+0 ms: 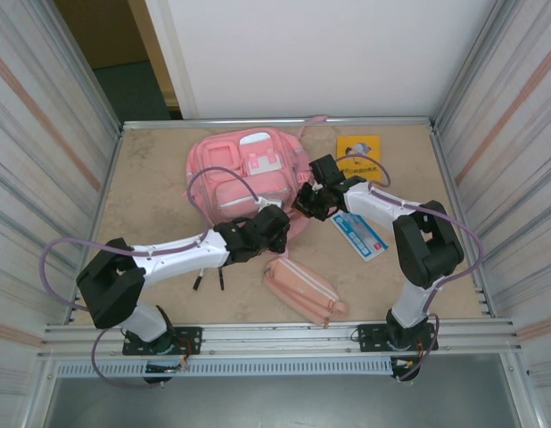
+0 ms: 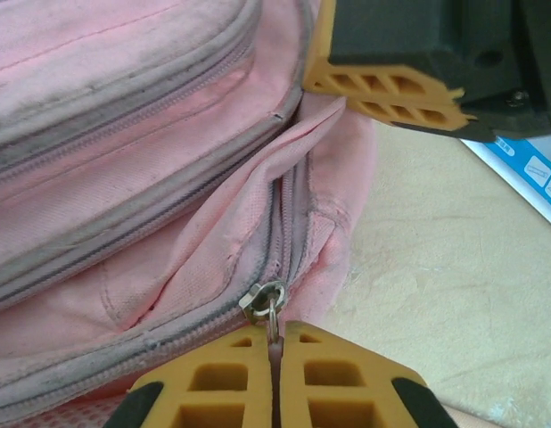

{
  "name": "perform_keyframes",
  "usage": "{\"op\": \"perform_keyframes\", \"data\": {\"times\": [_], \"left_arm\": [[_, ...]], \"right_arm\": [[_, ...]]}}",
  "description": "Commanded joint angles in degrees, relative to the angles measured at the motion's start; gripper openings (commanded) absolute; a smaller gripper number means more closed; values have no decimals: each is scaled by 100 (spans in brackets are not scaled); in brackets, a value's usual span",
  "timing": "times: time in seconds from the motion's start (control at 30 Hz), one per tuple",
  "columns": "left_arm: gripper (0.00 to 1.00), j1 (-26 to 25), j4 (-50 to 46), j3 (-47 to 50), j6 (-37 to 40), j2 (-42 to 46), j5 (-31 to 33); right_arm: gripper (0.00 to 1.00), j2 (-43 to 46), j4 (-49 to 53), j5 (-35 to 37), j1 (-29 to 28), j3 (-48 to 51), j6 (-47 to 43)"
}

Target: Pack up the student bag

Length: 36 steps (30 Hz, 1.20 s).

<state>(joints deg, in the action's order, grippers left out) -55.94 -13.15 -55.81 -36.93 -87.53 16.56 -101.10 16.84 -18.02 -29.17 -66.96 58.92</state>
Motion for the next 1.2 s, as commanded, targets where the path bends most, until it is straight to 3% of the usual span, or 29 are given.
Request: {"op": "perform_keyframes", "data": {"times": [0.0,0.23,0.47,0.53,0.73,0.77,0.83,0.87,1.03,1.17], "left_arm": [[0,-57,350,-180,320,337,156],[0,4,-85,387,321,745,1067],[0,197,-413,865,231,755,1432],[0,365,-478,794,96,631,1296],[0,435,197,747,645,500,737],[0,448,386,723,759,487,455],[0,452,688,656,808,440,66],[0,452,877,615,809,401,-101],[0,450,1025,-15,922,-21,-550],[0,438,1138,-430,1096,-321,-847]], "right_arm": [[0,27,-435,-130,25,-150,329],[0,0,-357,-581,536,-690,-186],[0,-281,0,-762,948,-1114,-678],[0,-399,-14,-884,1026,-1165,-740],[0,-615,113,-860,1218,-1251,-792],[3,-609,184,-834,1229,-1273,-830],[40,-522,434,-666,1184,-1302,-858],[49,-419,484,-683,1137,-1265,-779],[59,318,1202,-192,787,-995,-88],[60,796,970,-653,439,-211,906]]}}
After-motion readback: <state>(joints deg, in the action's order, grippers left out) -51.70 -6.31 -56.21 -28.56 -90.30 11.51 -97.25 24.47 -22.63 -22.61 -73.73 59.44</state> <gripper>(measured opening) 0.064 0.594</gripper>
